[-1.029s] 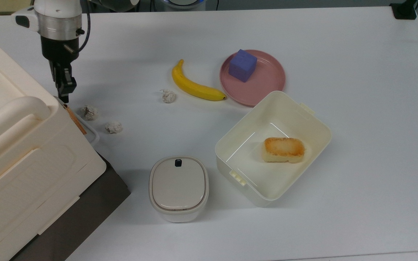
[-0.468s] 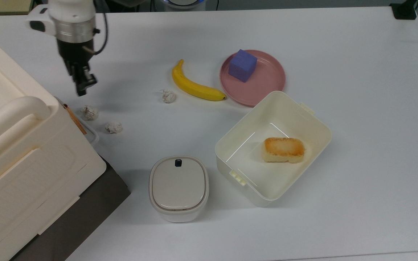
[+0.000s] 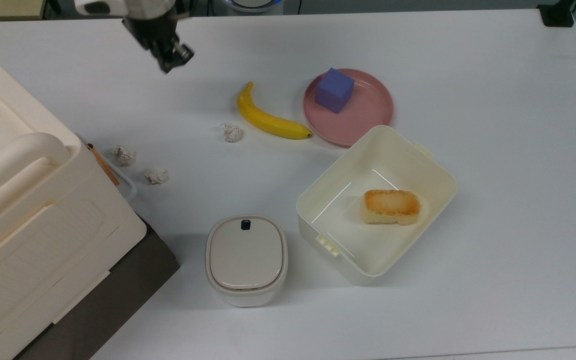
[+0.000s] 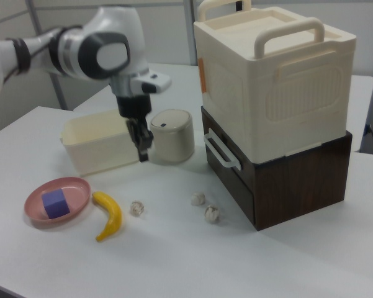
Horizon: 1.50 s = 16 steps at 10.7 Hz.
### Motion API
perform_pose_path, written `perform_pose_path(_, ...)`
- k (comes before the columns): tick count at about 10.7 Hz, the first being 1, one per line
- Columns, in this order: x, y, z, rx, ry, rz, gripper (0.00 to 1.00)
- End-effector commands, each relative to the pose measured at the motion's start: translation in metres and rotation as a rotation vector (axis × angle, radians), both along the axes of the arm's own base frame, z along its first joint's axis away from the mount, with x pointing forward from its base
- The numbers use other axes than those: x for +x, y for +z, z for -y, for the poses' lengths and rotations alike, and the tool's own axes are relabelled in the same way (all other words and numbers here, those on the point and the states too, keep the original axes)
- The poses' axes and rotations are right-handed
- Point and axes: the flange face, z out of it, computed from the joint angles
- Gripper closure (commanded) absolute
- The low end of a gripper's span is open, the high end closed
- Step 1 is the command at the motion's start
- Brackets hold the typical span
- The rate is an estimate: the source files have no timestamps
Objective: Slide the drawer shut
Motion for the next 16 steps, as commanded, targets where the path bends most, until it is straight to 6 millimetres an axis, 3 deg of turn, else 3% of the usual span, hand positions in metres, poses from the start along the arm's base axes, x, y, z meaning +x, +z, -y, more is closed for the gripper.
perform_pose_path(1,-0.018,0.07,-0.033,0.112,0.306,-0.003,1.0)
perform_pose_path(2,-0.024,0.087,-0.04,0.157,0.37,0.046,1.0)
perform_pose_path(4,-0.018,0.107,-0.058,0.19,0.411,0.143,1.0)
perform_pose_path(5,-0.012,0.11,-0.071,0.177,0.429,0.179,1.0)
perform_pose_path(7,-0.008,0.11,-0.076,0.159,0.45,0.199,1.0)
perform_pose_path(8,-0.008,0.111,-0.074,0.156,0.449,0.205,0.7)
perform_pose_path(9,-0.008,0.112,-0.07,0.154,0.435,0.21,0.19)
perform_pose_path(10,-0.007,0.112,-0.071,0.153,0.435,0.209,0.0)
perform_pose_path(12,-0.007,0.111,-0.079,0.126,0.457,0.198,0.0)
perform_pose_path(16,-0.007,0.113,-0.072,0.094,0.481,0.192,0.0)
